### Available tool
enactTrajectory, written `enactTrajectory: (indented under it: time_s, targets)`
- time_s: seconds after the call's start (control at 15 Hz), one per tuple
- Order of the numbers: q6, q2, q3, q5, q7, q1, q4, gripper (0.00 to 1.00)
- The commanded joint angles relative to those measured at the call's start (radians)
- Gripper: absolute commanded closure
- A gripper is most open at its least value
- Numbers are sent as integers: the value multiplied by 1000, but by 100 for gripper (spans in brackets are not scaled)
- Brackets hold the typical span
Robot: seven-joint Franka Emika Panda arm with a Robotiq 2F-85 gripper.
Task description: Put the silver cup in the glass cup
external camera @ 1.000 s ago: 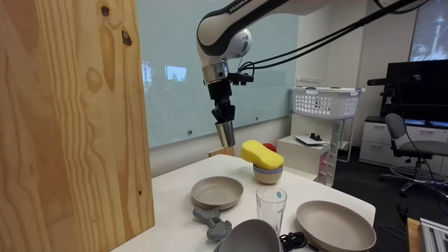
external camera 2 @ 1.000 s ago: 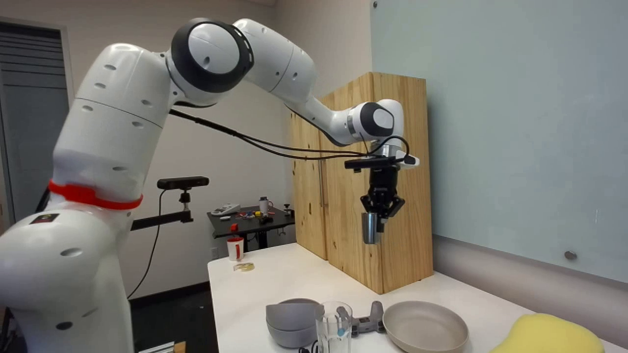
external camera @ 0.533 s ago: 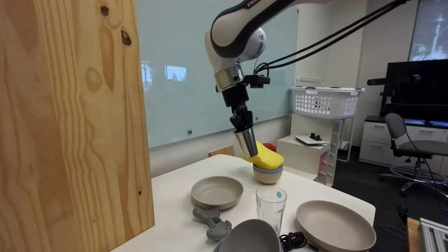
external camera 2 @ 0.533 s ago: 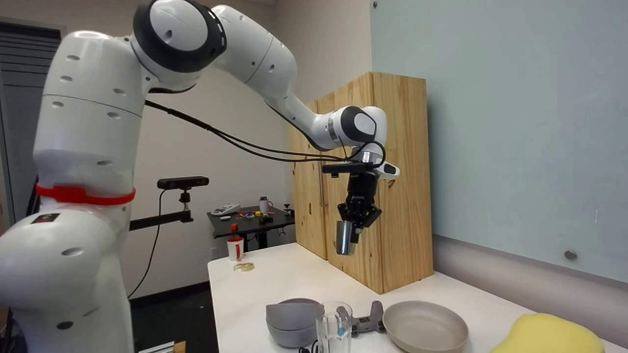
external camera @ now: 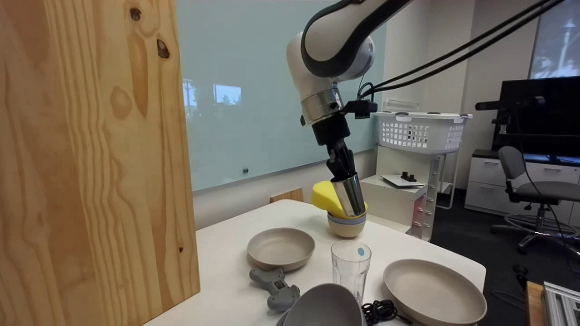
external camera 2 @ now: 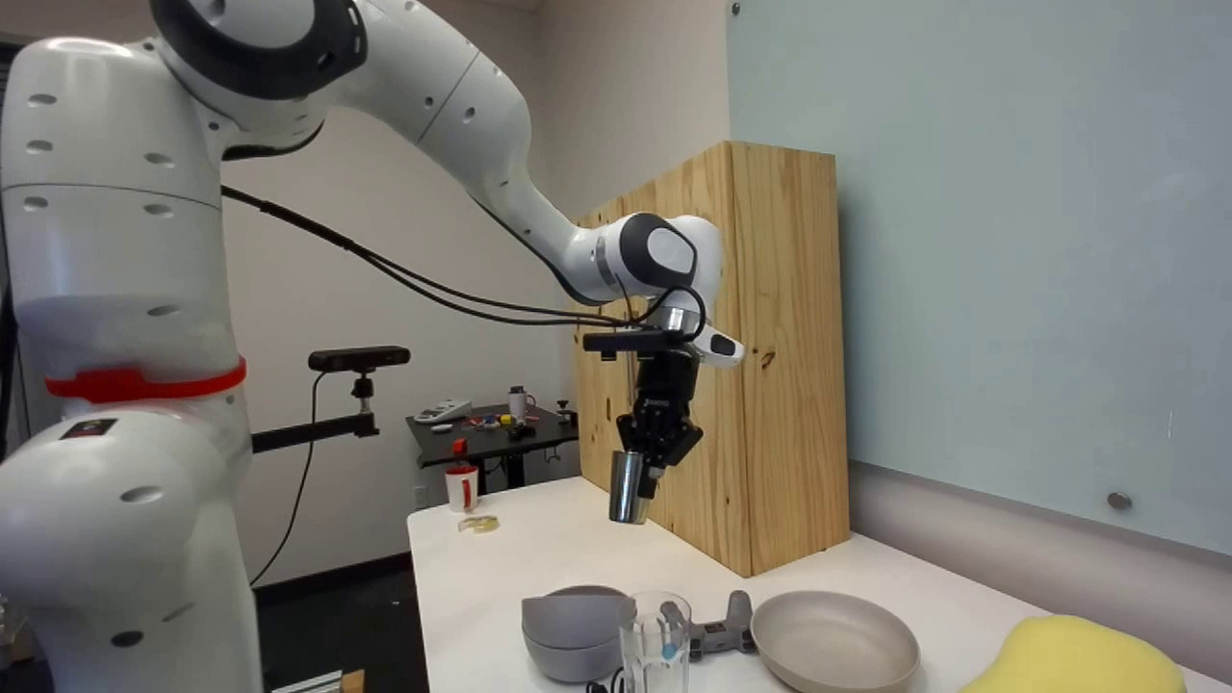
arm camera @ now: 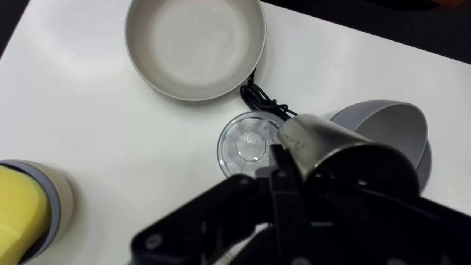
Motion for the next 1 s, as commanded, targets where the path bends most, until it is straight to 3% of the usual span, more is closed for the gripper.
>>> enactTrajectory:
  time_s: [0.0,0.33,0.93]
  targets:
    - [112,-95,-4,7,-15,-5,-143,99]
    - [209,-147,-26,18,-44,-13,-243,99]
    - [265,-201,-87,-2,-103,-56,-330,99]
